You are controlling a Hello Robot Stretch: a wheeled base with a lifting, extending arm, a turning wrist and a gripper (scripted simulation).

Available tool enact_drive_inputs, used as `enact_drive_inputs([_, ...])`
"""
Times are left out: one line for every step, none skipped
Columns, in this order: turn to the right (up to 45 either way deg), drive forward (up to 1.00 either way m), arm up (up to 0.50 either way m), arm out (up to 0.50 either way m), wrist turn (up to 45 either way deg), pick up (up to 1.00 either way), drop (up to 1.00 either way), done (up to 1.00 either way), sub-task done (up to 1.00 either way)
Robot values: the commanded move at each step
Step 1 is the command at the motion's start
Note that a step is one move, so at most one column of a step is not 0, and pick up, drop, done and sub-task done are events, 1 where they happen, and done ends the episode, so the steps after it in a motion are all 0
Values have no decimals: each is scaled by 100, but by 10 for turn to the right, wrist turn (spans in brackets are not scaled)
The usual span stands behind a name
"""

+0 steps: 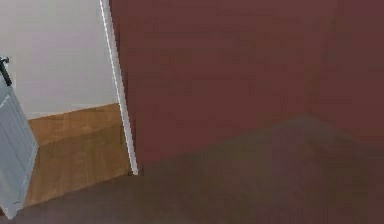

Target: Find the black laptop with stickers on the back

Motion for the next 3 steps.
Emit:
enact_drive_inputs([0,25,0,0,0,0,0,0,0])
enact_drive_inputs([-450,0,0,0,0,0,0,0,0])
enact_drive_inputs([-390,0,0,0,0,0,0,0,0])
